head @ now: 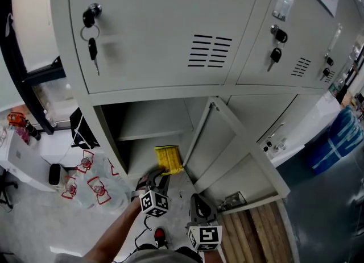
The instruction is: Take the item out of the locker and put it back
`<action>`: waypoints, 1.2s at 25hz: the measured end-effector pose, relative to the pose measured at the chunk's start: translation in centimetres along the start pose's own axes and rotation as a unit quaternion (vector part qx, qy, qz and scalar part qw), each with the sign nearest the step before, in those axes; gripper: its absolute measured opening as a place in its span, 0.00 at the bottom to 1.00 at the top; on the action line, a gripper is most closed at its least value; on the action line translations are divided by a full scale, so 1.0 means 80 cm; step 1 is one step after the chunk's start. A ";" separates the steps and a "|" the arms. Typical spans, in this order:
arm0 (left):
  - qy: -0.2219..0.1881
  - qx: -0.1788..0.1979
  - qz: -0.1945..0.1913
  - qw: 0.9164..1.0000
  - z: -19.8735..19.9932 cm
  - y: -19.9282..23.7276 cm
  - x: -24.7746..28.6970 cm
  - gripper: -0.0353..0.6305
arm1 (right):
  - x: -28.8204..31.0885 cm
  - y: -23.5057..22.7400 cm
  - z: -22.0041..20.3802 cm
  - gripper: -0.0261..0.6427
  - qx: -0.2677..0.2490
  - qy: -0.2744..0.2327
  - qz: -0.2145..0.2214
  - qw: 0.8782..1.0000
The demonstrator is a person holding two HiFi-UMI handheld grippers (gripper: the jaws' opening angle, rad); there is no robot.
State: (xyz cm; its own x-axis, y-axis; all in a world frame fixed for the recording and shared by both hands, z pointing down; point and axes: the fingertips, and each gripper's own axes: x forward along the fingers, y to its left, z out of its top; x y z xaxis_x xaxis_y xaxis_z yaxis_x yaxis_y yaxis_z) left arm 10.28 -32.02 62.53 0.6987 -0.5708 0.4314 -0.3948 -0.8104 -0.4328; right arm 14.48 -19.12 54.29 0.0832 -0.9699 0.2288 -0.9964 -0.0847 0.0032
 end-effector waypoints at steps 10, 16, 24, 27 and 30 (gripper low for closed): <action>0.006 -0.005 -0.005 1.000 -0.002 -0.003 -0.003 0.22 | -0.007 -0.002 -0.001 0.06 0.004 -0.001 -0.003 1.000; 0.008 -0.032 -0.030 0.999 -0.004 -0.008 -0.006 0.54 | -0.008 -0.002 0.001 0.06 0.002 -0.004 -0.003 1.000; 0.002 -0.043 -0.022 0.999 -0.004 -0.006 -0.014 0.56 | -0.008 0.004 0.001 0.06 0.002 -0.004 0.007 1.000; -0.002 -0.052 -0.019 0.998 -0.002 -0.006 -0.021 0.56 | -0.011 0.005 0.001 0.06 0.001 -0.005 0.010 1.000; -0.012 -0.071 -0.012 0.997 0.007 -0.002 -0.032 0.56 | -0.014 0.002 0.000 0.06 0.001 -0.008 0.011 1.000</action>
State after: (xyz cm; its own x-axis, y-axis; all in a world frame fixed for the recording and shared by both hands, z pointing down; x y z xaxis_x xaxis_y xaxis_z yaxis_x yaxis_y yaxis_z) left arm 8.86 -30.33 61.06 0.7225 -0.5495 0.4196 -0.4573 -0.8350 -0.3061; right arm 14.24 -18.03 54.00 0.0622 -0.9751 0.2128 -0.9979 -0.0644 -0.0034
